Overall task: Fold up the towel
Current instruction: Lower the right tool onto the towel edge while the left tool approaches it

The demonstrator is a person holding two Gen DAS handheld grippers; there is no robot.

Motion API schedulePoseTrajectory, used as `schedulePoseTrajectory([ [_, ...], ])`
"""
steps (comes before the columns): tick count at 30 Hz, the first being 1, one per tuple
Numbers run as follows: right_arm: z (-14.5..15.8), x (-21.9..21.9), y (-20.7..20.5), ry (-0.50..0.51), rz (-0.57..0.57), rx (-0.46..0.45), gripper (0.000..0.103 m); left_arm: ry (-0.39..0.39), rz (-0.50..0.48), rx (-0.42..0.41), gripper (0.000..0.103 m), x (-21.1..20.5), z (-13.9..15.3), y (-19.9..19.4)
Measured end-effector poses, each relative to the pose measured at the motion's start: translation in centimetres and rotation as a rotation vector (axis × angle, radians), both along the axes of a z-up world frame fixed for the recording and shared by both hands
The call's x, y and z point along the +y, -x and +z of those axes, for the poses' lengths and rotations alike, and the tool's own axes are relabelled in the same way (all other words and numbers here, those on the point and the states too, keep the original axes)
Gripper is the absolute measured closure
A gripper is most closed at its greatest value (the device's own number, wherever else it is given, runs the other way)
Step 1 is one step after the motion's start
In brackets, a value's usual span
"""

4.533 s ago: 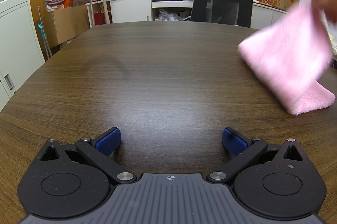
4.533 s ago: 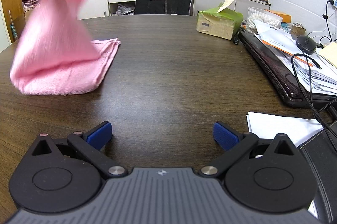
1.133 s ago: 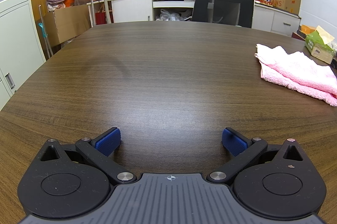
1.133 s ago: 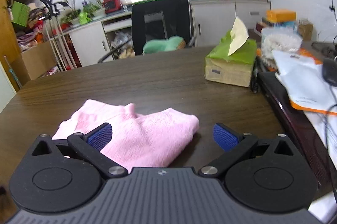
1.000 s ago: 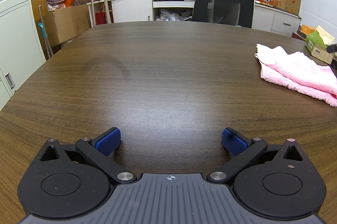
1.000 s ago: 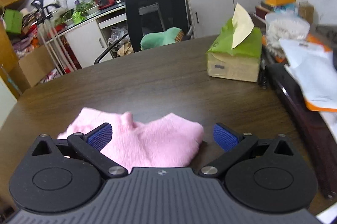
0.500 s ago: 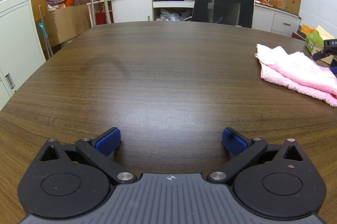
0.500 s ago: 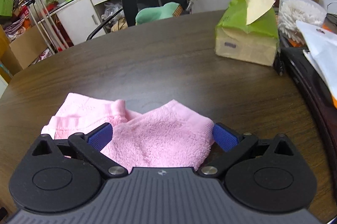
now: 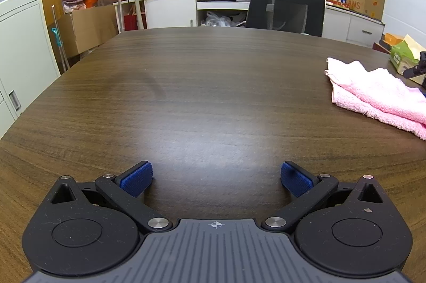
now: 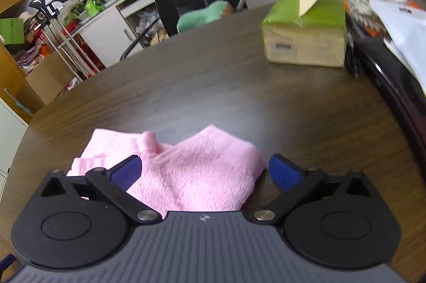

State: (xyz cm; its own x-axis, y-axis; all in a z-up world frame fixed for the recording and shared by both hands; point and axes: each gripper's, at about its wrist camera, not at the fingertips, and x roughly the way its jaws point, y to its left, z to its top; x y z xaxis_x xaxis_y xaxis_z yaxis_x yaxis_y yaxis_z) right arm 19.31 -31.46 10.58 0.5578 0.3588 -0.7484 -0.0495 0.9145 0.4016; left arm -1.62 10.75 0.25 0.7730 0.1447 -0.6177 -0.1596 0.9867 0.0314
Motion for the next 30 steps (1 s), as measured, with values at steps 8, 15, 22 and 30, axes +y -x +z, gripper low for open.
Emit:
schedulePoseTrajectory([
  [8,0.3,-1.2,-0.7,-0.049,0.028,-0.022,0.000,0.001,0.000,0.002,0.000,-0.1,0.1,-0.2],
  [15,0.4,-0.4,-1.2,-0.012,0.038,-0.059,0.000,0.001,0.000,0.002,0.000,0.0,0.1,-0.1],
  [22,0.3,0.9,-1.9,0.035,0.088,-0.082,0.002,0.000,-0.001,0.000,0.000,-0.5,0.1,-0.8],
  [30,0.5,2.1,-2.4,0.096,0.134,-0.093,0.020,0.022,-0.079,0.004,0.000,-4.5,3.0,-3.8],
])
